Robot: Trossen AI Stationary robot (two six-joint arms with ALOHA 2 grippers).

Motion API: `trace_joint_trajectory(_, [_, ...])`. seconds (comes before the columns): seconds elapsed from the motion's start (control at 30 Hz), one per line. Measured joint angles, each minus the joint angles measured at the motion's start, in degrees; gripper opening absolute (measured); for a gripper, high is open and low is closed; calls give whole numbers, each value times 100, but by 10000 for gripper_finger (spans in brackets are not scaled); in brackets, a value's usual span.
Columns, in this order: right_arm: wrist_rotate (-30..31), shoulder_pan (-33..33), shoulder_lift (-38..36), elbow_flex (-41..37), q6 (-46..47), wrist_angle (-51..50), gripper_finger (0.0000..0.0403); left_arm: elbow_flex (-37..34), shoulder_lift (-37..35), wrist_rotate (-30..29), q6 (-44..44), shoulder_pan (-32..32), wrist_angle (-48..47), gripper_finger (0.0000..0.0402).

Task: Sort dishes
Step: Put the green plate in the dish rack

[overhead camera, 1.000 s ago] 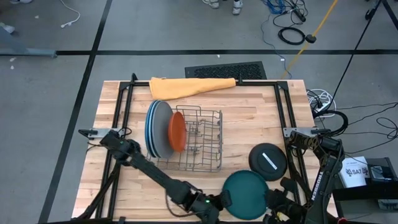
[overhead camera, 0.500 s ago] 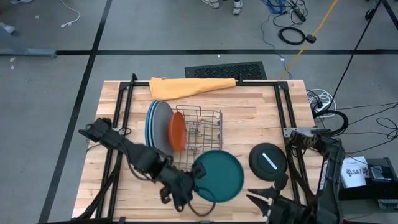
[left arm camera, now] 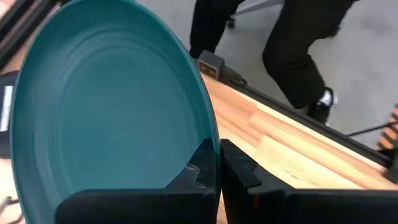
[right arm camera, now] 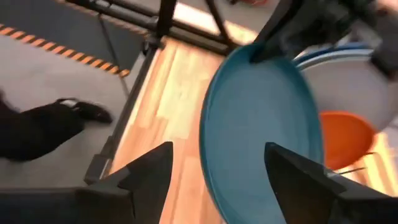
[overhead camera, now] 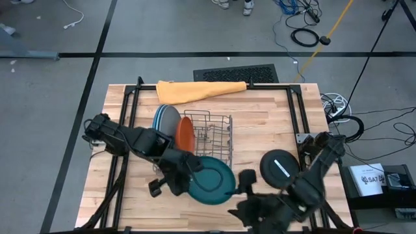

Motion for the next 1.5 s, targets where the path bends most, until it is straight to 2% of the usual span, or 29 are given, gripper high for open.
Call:
trace_joint_trajectory(0.1, [-408,-286,0,0,-9,-6,234,0,-150,183,266,78,-198,0])
trace_joint_trajectory(0.2, [-521,-527,0,0,-9,-5,221,0,-342,307,460,111,-189,0])
trace_joint_trajectory(0.33, [-1122,-820,13,0,-145,34,209,0,-544,441,582,174,-203,0])
trace_joint_trajectory(0.47, [-1237,-989,73,0,-614,207,190,0,-700,644,603,276,-197,0])
trace_joint_trajectory(0.57, [-1269,-1052,87,0,-1081,317,148,0,-763,665,605,322,-209,0])
trace_joint_trajectory(0.73, [-1420,-1092,87,0,-1875,656,29,-1,-880,728,514,393,-276,1])
trace_joint_trajectory(0.77, [-1415,-1090,84,0,-1985,689,20,-2,-902,650,444,403,-253,4])
trace_joint_trajectory(0.9, [-1375,-1052,52,11,-1982,597,20,-13,-1081,-78,-140,421,133,37])
trace_joint_trajectory(1.07, [-1300,-1071,51,20,-1693,497,19,-13,-1461,-974,-156,393,424,114])
trace_joint_trajectory(1.13, [-1495,-1072,110,-4,-1613,503,19,13,-1679,-1796,-154,369,716,142])
trace_joint_trajectory(1.2, [-1459,-1063,167,-38,-1419,424,19,11,-1945,-2819,-162,316,616,161])
trace_joint_trajectory(1.3, [-1011,-1145,158,-4,-1093,742,19,8,-2339,-3913,-135,189,631,171])
trace_joint_trajectory(1.4, [-474,-1313,249,-1,-646,1060,19,2,-2766,-4490,-311,155,1003,172])
trace_joint_trajectory(1.5, [280,-1506,323,-17,30,1504,19,3,-3191,-4870,-925,144,1711,173])
